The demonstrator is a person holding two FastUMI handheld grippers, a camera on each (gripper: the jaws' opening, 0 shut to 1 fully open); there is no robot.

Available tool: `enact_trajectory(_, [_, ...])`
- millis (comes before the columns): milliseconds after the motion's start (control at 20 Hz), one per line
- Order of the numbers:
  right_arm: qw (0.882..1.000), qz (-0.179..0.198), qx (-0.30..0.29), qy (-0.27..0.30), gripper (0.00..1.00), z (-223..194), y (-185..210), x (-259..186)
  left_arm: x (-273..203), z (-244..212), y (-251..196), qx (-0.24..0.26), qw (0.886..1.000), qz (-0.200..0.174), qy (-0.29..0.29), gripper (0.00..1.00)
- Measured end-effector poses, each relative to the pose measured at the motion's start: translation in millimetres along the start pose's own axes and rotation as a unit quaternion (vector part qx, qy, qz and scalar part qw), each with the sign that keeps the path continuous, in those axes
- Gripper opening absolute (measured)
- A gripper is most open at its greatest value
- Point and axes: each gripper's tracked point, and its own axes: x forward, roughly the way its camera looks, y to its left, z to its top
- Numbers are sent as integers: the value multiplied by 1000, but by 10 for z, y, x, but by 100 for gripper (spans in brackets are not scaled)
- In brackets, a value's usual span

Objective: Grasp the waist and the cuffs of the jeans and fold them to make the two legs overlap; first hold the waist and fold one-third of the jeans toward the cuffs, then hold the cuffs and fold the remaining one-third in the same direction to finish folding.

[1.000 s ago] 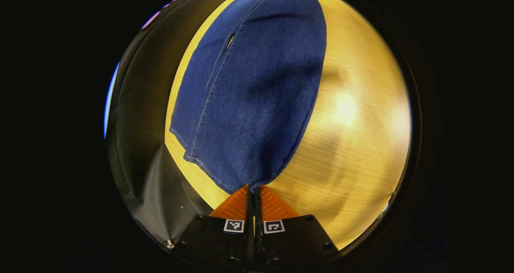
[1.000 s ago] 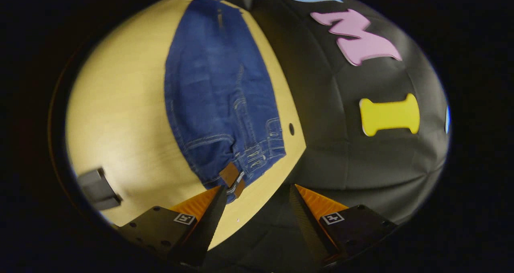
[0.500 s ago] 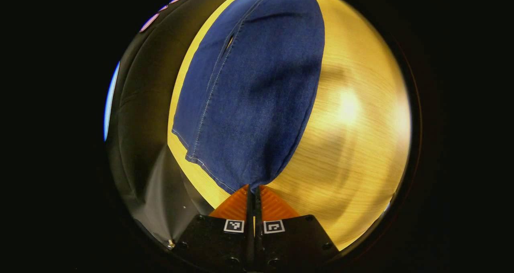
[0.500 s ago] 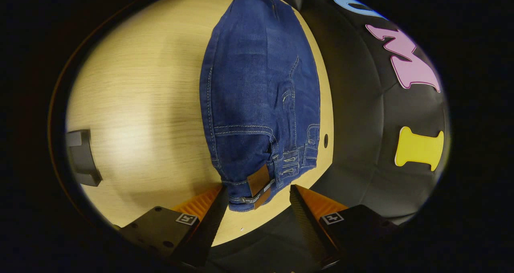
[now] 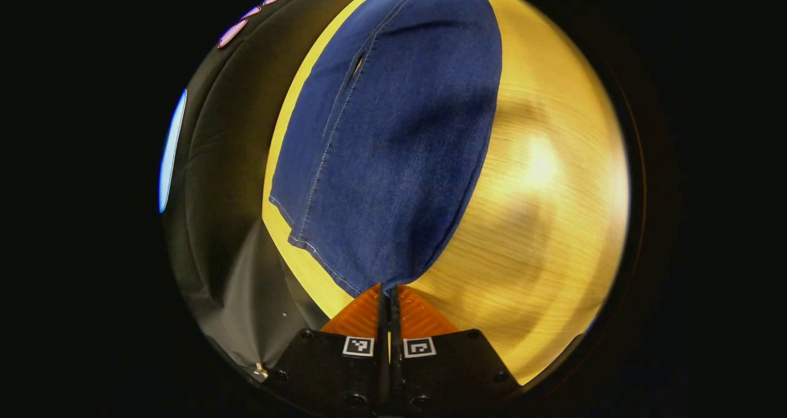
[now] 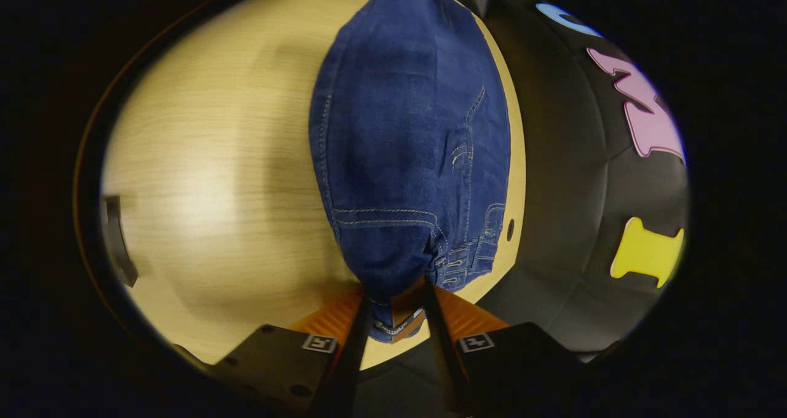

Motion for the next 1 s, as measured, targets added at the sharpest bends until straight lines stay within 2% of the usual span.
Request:
enact_trajectory(100, [1000, -11, -4, 2, 40, 27, -20, 14, 8, 16, 1, -3, 1000, 8, 0, 1])
enact_trajectory(150, [1000, -14, -5, 6, 27, -16, -22, 84, 22, 19, 15, -4, 1000, 20, 2, 1])
enact_trajectory(250, [999, -3, 30, 13, 27, -15, -4, 84, 9, 47, 28, -3, 999, 52, 9, 2])
enact_trajectory(350, [999, 2, 46, 14, 13, 2, -4, 113, -18, 76, 25, -4, 997, 75, 11, 1])
enact_trajectory(400, [999, 3, 39, 5, 13, 37, -33, 58, 10, 76, 32, -13, 997, 79, 12, 1])
enact_trajectory(450, [999, 4, 35, 1, 8, 24, -45, 58, 18, 77, 35, -24, 997, 76, 11, 2])
enact_trajectory(700, [998, 7, 56, -9, 8, 38, -97, 22, -14, 94, 53, -105, 994, 26, 14, 1])
enact_trajectory(1000, [991, -41, 122, -32, 7, 222, -751, -492, -162, 164, 288, -227, 974, 14, -7, 2])
